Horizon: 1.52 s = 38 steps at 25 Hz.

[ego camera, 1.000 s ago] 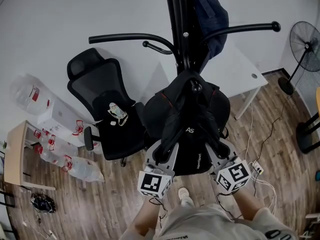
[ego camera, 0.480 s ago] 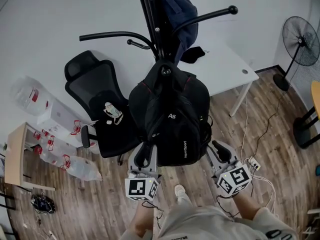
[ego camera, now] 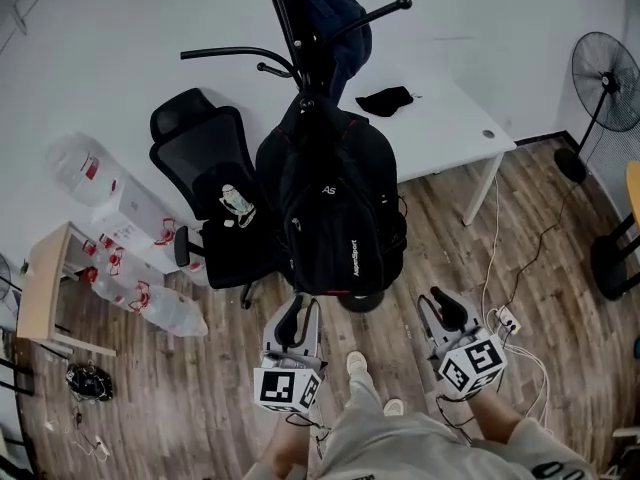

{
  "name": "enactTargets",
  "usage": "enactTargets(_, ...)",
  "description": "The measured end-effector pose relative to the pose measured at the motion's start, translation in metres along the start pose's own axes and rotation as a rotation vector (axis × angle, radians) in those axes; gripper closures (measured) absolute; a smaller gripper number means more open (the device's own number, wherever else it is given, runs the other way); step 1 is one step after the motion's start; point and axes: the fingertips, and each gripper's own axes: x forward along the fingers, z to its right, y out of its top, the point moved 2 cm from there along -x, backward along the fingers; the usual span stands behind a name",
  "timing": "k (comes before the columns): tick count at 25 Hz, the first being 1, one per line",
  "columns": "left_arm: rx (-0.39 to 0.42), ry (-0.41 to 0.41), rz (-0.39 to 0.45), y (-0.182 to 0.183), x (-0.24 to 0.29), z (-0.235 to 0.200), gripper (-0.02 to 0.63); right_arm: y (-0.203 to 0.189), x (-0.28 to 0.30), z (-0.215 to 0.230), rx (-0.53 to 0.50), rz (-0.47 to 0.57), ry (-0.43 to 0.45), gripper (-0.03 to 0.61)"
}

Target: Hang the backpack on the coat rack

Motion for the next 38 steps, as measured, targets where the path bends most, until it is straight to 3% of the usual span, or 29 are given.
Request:
enactTargets(9,0.002,0.043,-0.028,0.003,-0.065,0.024,0.528,-0.025,-0.046,-0.020,0.055,-0.019,0.025,0.465)
enactTargets(14,-0.008,0.055,-0.016,0.011,-0.086,0.025,0.533,-0.014,-0.057,-0.043,0.078,0.039,0.046,0.476)
enactTargets(24,-0.055,-0.052,0.013,0.010,-0.154,0.025,0.551,-0.027,-0.102,-0.122,0.046,0.036,-0.022,0.480)
enactTargets(38,-0.120,-0.194,0.070,0.018,-0.296,0.011,0.557,-0.057,-0.189,-0.274,-0.006,0.036,-0.135,0.480)
